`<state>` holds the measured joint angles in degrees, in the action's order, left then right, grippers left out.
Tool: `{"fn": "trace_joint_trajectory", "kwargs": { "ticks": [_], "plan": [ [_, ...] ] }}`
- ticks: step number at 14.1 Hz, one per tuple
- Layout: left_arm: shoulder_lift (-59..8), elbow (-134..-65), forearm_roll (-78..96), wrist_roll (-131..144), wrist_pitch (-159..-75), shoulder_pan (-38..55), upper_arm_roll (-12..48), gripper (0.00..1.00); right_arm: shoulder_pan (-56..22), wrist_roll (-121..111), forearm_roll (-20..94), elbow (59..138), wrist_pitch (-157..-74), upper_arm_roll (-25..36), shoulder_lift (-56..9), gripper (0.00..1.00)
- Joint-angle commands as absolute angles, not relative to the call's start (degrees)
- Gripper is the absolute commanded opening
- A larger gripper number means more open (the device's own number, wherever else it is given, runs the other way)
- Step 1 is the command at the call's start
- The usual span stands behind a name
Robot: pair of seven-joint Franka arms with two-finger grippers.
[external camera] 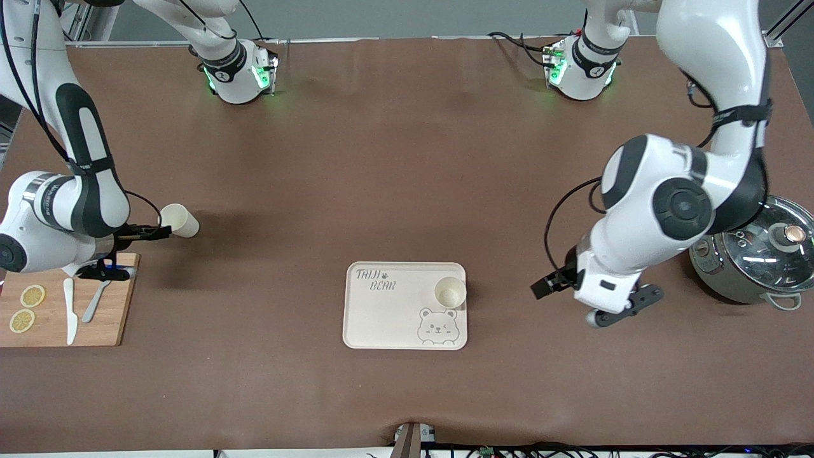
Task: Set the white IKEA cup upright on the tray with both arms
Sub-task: 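Grasp the cup by the cutting board with the right gripper while the left gripper withdraws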
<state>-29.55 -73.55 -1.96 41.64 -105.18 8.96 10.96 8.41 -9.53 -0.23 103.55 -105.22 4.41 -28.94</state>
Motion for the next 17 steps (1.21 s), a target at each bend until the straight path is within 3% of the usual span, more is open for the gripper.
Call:
{"fn": "trace_joint_trajectory", "kwargs": {
  "ticks": [1,7,8,10,17],
  "plan": [
    [-23.1,-78.2,-1.6,34.5,-101.2,5.0,11.1,1.00,8.3,-10.5,-1.8,106.5,-105.7,4.3,-26.5,0.97],
    [-10.9,-85.7,-1.5,16.9,-97.0,-4.7,11.2,1.00,8.7,-10.5,-1.9,109.2,-105.8,4.2,-26.3,0.69],
    [-9.9,-85.6,-1.5,15.5,-95.6,-5.4,11.2,1.00,8.6,-10.5,-1.9,109.3,-105.7,4.2,-26.3,0.52],
    [-7.8,-85.4,-1.5,12.8,-94.0,-6.5,11.2,1.00,8.5,-10.5,-1.9,109.3,-105.6,4.2,-26.3,0.03],
    [-4.6,-84.9,-1.6,12.2,-91.8,-7.3,10.7,1.00,8.2,-9.8,-1.8,105.7,-105.1,4.1,-26.1,0.00]
  ]
}}
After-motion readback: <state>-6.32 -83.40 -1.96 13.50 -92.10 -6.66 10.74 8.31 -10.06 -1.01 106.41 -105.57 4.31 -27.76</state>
